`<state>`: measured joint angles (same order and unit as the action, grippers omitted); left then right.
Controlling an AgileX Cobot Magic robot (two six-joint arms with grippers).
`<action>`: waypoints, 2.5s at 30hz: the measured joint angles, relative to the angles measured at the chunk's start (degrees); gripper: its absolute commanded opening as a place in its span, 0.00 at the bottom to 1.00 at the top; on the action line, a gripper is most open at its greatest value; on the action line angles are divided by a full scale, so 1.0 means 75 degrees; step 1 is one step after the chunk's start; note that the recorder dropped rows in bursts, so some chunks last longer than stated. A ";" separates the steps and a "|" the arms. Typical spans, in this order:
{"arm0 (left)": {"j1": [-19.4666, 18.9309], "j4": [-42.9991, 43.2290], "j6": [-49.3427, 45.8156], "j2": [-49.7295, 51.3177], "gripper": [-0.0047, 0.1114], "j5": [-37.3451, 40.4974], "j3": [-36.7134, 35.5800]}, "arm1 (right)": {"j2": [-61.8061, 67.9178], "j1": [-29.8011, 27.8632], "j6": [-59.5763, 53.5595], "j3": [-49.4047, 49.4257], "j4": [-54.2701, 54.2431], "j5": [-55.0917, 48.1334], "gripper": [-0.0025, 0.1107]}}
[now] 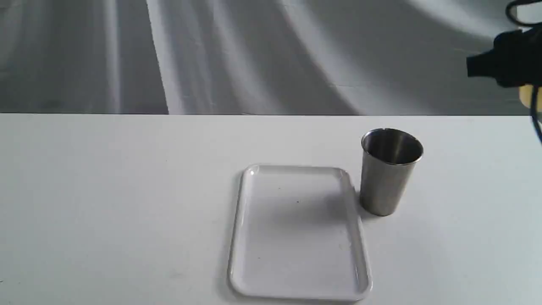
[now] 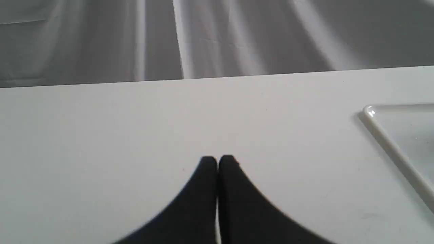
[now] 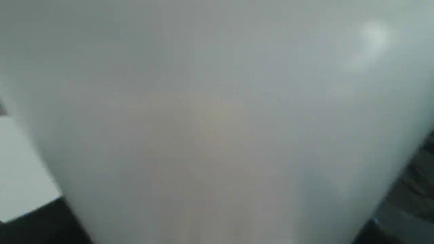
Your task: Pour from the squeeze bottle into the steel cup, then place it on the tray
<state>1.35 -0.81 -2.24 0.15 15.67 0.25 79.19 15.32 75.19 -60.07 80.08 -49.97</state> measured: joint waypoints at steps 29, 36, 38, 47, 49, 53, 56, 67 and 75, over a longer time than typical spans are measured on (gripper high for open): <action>0.0000 0.0000 0.0000 0.0000 0.04 0.0000 0.0000 | 0.0471 0.0020 -0.1358 0.0000 -0.2394 0.7875 0.24; 0.0000 0.0000 0.0000 0.0000 0.04 0.0000 0.0000 | 0.1362 0.0020 -0.3792 0.0251 -0.4313 0.8175 0.24; 0.0000 0.0000 0.0000 0.0000 0.04 0.0000 0.0000 | 0.1610 0.0020 -0.4831 0.0551 -0.5077 0.8556 0.24; 0.0000 0.0000 0.0000 0.0000 0.04 0.0000 0.0000 | 0.2481 0.0089 -0.7616 0.1470 -0.6752 0.9832 0.24; 0.0000 0.0000 0.0000 0.0000 0.04 0.0000 0.0000 | 0.2703 0.0136 -0.7989 0.1570 -0.7027 1.0011 0.24; 0.0000 0.0000 0.0000 0.0000 0.04 0.0000 0.0000 | 0.3132 0.0347 -0.8318 0.1637 -0.7493 1.0335 0.24; 0.0000 0.0000 0.0000 0.0000 0.04 0.0000 0.0000 | 0.3473 0.0579 -0.8822 0.1637 -0.7969 1.0531 0.24; 0.0000 0.0000 0.0000 0.0000 0.04 0.0000 0.0000 | 0.4177 0.0978 -1.0217 0.1637 -0.9124 1.0796 0.24; 0.0000 0.0000 0.0000 0.0000 0.04 0.0000 0.0000 | 0.4459 0.0978 -1.0501 0.1637 -0.9393 1.1134 0.24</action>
<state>1.35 -0.81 -2.24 0.15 15.67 0.25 112.63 22.65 -3.57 -47.79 9.63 33.53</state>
